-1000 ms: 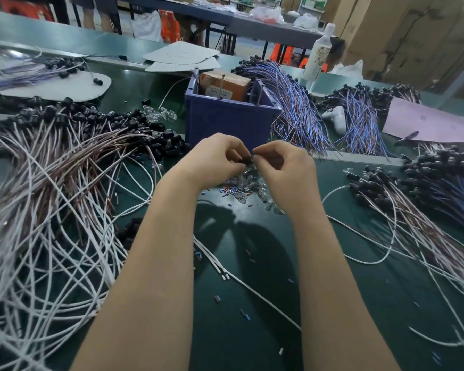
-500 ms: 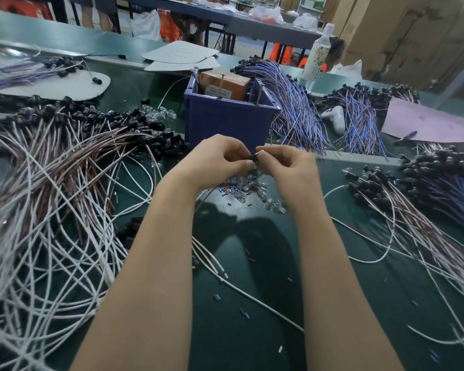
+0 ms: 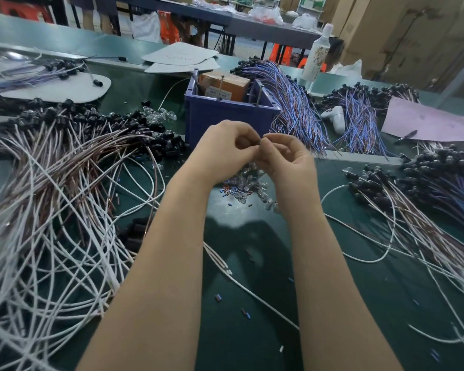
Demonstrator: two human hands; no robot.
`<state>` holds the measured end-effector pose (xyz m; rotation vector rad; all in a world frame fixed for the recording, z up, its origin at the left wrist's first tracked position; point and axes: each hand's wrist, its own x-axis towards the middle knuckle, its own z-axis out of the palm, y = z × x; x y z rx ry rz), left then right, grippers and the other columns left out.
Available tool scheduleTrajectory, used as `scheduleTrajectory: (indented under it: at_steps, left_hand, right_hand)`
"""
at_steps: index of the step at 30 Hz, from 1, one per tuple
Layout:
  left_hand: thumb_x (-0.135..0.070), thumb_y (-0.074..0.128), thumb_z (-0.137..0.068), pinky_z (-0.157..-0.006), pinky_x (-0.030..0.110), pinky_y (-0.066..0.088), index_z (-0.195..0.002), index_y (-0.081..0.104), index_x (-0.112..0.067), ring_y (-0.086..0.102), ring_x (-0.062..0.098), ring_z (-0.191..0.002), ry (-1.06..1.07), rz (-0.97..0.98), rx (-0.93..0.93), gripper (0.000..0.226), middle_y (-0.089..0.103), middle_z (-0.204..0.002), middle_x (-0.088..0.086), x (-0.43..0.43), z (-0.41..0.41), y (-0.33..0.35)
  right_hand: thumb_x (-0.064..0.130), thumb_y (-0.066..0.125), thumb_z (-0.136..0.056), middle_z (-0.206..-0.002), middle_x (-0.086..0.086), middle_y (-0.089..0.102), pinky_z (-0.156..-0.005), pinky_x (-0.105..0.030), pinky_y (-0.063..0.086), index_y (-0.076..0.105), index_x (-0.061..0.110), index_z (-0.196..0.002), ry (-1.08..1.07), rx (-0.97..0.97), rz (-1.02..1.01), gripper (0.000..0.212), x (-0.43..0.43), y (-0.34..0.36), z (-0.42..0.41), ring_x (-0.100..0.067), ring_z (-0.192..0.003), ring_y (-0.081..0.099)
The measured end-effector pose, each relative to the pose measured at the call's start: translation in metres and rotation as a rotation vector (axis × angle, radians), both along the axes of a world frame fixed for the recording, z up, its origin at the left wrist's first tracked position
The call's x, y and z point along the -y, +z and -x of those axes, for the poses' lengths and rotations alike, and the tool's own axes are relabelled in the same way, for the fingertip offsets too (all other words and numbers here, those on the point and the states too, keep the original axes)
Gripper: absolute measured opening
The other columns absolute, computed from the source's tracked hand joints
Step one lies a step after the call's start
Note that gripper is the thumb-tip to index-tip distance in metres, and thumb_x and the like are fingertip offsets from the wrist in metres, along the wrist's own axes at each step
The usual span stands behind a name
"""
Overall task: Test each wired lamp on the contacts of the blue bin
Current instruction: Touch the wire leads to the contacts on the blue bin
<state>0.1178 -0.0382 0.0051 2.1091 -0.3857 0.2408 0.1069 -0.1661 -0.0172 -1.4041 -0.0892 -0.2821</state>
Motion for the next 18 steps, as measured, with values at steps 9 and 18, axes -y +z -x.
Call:
scheduleTrajectory:
  at_steps: [9,18]
  left_hand:
    - [-0.019,0.051,-0.097,-0.052,0.014,0.044,-0.082,0.066,-0.019,0.049,0.002,-0.048,0.016,0.02,-0.158,0.022,0.06,-0.057,-0.009,-0.019,0.003,0.008]
    - [-0.024,0.054,-0.096,-0.065,0.034,0.047,-0.086,0.066,-0.028,0.052,0.017,-0.069,-0.019,0.05,-0.037,0.015,0.065,-0.078,0.013,-0.009,0.009,0.017]
  right_hand:
    - [0.0,0.053,-0.092,-0.083,0.0,0.055,-0.071,-0.022,0.046,0.054,0.015,-0.083,-0.678,-0.075,-0.317,0.018,0.038,0.009,-0.005,-0.013,-0.074,0.053]
    - [0.024,0.045,-0.1,-0.083,-0.005,0.065,-0.068,-0.028,0.04,0.066,0.008,-0.099,-0.202,0.272,0.849,0.027,0.004,0.007,0.009,-0.019,-0.077,0.056]
